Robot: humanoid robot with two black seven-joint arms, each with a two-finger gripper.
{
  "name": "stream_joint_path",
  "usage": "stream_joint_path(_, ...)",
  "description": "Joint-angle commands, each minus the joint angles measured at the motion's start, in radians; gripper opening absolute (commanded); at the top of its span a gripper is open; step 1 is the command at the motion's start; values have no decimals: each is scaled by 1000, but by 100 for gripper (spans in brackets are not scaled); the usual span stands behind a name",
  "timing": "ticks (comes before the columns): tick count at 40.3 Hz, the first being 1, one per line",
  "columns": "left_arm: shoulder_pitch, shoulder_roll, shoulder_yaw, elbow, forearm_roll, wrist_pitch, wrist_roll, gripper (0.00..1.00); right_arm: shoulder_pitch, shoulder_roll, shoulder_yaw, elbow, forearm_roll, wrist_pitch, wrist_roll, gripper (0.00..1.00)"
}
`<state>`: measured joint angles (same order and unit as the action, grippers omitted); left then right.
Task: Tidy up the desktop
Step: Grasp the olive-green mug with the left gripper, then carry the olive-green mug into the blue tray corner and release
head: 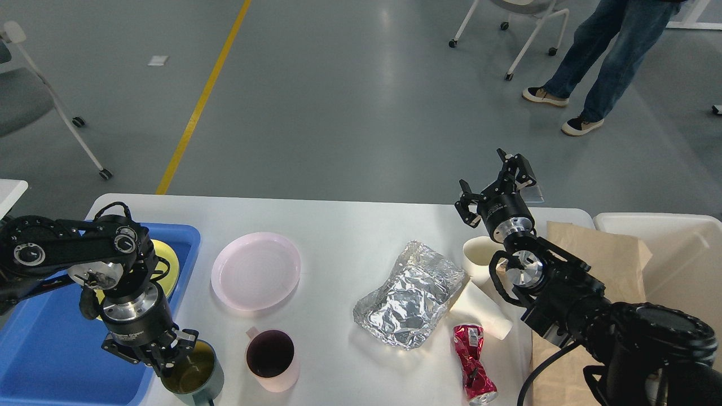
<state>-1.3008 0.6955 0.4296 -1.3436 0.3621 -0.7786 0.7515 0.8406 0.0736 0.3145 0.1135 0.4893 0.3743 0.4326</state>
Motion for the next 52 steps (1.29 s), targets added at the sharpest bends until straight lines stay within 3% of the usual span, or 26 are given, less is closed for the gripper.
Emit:
stream_joint_path(1,-40,53,0,-25,0,-1,0,0,0,0,0,2,0,0,0,100)
stream_joint_path(13,-86,173,12,-68,0,4,-20,0,0,0,0,0,0,0,0,100)
stream_joint_path(17,-91,219,35,-78,1,9,-44,0,0,0,0,0,0,0,0,100)
stream_joint_path(29,-218,308,239,-86,1,28,-213,0,0,0,0,0,0,0,0,100)
stream_joint_path(37,-261,329,350,-81,0,79,-291,0,0,0,0,0,0,0,0,100)
stream_joint_path(52,-252,377,400,-30,0,91,-307,0,0,0,0,0,0,0,0,100)
